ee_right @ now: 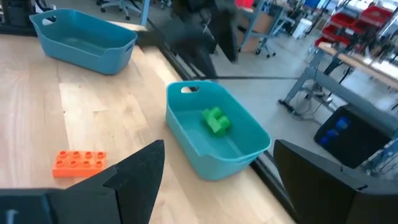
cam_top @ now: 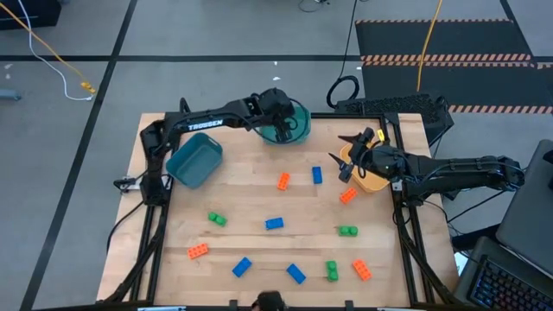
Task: Sort & place blocks by color
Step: Put the orange game piece into the yellow bin
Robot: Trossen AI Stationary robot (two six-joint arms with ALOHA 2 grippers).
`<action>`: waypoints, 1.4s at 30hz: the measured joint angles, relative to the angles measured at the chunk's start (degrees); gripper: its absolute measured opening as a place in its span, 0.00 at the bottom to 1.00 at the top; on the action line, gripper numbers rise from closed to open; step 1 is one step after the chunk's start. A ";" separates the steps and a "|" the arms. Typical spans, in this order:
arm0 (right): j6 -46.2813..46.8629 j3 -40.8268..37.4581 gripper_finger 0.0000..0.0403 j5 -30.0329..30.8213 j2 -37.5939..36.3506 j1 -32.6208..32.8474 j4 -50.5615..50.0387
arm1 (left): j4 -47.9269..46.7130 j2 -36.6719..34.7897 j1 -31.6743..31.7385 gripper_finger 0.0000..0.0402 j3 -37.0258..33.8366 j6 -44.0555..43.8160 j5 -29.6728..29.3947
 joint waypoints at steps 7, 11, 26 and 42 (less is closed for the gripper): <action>2.21 0.00 0.74 0.01 0.03 0.00 -1.71 | -9.52 -6.85 -6.28 0.63 -0.74 -7.38 9.91; 4.31 0.00 0.74 -0.01 0.03 0.02 -3.06 | 0.25 -11.68 -10.43 0.63 -7.61 -9.86 17.04; 11.95 0.00 0.74 -7.91 0.02 0.41 -7.78 | 59.30 -25.48 -19.96 0.64 -42.49 -17.13 10.51; 10.34 6.79 0.74 -5.97 10.23 -1.21 -8.17 | 69.92 -24.59 -16.31 0.64 -50.01 -15.20 11.56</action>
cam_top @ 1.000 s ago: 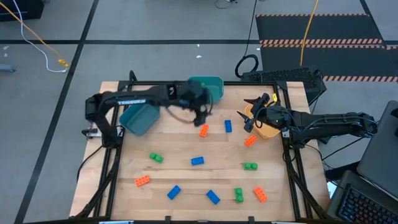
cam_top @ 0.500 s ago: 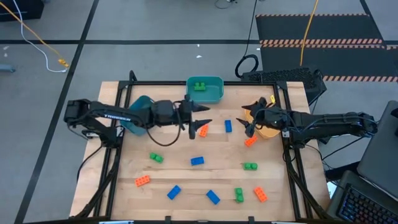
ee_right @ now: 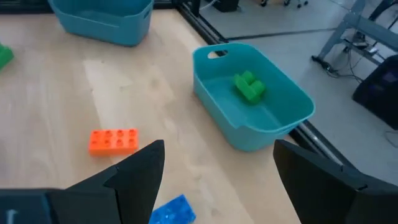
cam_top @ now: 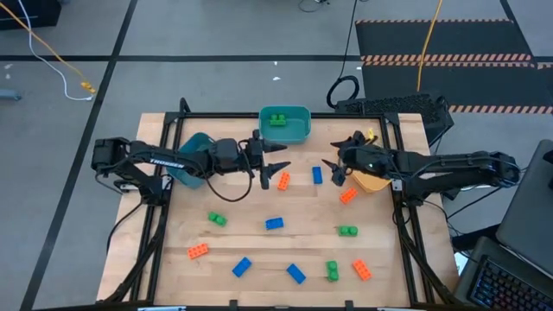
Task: Sort & place blocks by color
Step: Put the orange game piece into the yellow bin
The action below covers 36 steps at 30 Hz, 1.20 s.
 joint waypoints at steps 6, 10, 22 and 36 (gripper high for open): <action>0.96 6.87 0.74 -7.03 8.14 -1.69 -6.44 | -1.76 -0.06 -0.17 0.64 0.04 0.24 0.92; 2.95 9.99 0.74 -10.86 13.26 -1.91 -16.52 | -4.05 -0.06 -0.10 0.64 0.04 1.19 1.03; 1.15 11.61 0.74 -21.59 18.19 1.27 -39.46 | -6.05 -0.06 -0.17 0.64 0.04 2.00 1.21; -5.30 11.61 0.74 -24.65 22.97 8.97 -41.86 | -5.66 -0.06 -0.17 0.64 0.04 1.98 1.21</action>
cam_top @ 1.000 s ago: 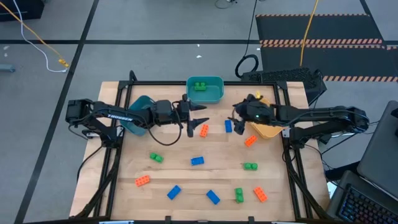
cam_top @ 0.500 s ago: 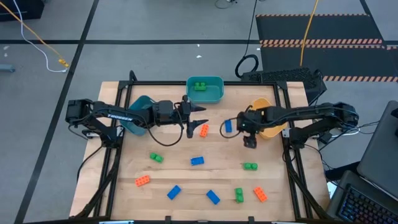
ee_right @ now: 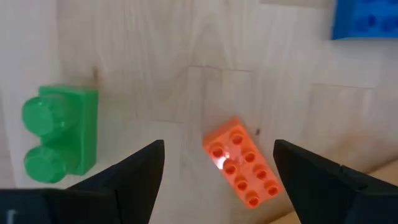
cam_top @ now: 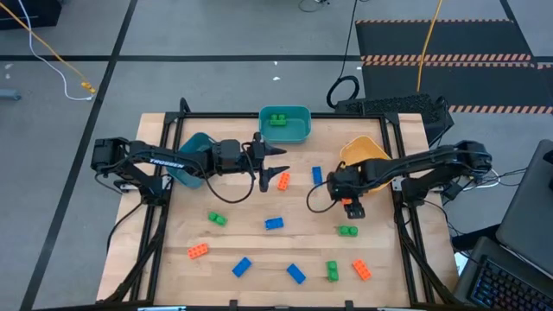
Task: Sort & place blocks by color
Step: Put the orange game piece into the yellow bin
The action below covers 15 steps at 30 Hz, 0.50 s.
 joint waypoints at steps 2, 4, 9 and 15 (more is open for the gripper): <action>-0.95 0.00 0.74 1.09 1.60 0.80 0.02 | 0.14 0.00 0.00 0.64 0.00 -0.03 0.00; -2.12 0.00 0.74 1.94 3.18 1.43 -0.12 | 0.16 0.00 0.00 0.64 0.00 -0.05 0.00; -3.03 0.00 0.74 4.02 6.14 1.94 -1.35 | 0.18 0.00 0.00 0.64 0.00 -0.07 0.00; -2.06 0.00 0.74 8.86 7.96 1.94 -2.08 | 0.16 0.00 -0.04 0.64 0.00 -0.24 0.00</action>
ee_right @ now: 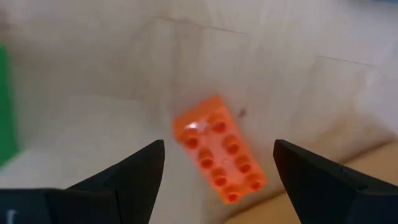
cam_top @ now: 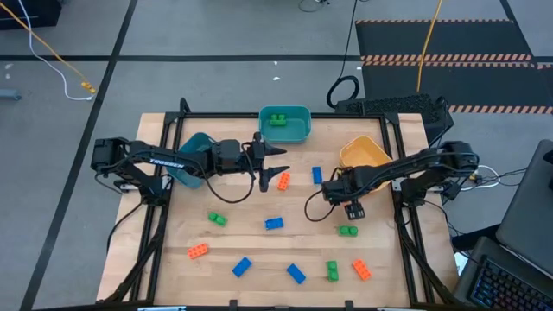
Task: Sort & place blocks by color
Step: Put the orange game piece into the yellow bin
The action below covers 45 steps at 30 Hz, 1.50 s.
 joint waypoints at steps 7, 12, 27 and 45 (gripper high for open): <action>1.08 -0.10 0.70 0.98 0.15 -0.04 0.33 | 0.00 0.00 0.00 0.64 0.00 -0.07 0.00; 1.84 -1.86 0.64 0.84 0.14 -0.04 1.84 | 0.01 0.00 0.02 0.64 0.00 -0.27 0.00; 6.92 -3.39 0.31 -2.48 0.07 -0.02 4.79 | 2.36 -0.09 0.04 0.64 0.00 -1.29 -0.04; 13.81 2.79 0.31 8.44 -10.92 -0.56 5.49 | 4.20 -0.09 0.04 0.64 0.04 -1.93 -1.66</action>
